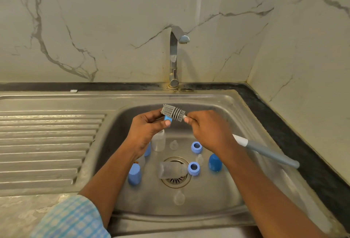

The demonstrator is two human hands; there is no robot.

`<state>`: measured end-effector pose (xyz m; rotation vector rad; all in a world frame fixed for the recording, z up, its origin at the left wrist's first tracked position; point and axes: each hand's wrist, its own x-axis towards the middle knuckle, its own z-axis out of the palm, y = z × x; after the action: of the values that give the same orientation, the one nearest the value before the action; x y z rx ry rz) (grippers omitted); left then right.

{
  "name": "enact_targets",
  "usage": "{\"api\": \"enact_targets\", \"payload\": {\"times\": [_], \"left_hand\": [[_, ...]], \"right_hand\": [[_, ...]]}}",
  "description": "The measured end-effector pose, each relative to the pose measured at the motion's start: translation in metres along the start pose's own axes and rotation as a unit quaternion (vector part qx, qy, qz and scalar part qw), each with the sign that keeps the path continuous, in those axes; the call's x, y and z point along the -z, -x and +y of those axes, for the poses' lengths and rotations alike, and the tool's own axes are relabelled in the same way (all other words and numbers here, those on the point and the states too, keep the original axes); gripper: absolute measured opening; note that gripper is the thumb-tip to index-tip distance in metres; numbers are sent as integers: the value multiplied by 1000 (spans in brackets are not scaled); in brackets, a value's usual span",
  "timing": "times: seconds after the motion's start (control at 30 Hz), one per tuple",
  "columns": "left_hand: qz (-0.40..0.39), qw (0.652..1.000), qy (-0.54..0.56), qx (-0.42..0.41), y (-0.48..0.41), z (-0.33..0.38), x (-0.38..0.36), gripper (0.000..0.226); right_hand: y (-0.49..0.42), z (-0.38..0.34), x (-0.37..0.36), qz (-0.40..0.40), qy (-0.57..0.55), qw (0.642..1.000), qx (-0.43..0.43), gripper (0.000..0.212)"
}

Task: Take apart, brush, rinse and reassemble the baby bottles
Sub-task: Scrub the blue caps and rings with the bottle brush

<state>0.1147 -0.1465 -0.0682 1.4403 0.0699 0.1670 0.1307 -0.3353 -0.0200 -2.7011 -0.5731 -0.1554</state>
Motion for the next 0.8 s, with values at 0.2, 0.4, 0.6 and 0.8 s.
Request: {"api": "enact_targets", "payload": {"times": [0.2,0.4,0.6,0.8], "left_hand": [[5,1000,4,4,2,-1,-10,47],[55,998,23,-1,-3,-1,3,51],[31,999,44,1,0,0,-5,59],[22,999,34,6,2,-3,-18,64]], "right_hand": [[-1,15,5,12,-26,999,-27,40],[3,0,4,-21,-7,1000,17,40],[-1,4,3,12,9,1000,-20,36],[-1,18,6,-2,-30,999,-24,45]]}}
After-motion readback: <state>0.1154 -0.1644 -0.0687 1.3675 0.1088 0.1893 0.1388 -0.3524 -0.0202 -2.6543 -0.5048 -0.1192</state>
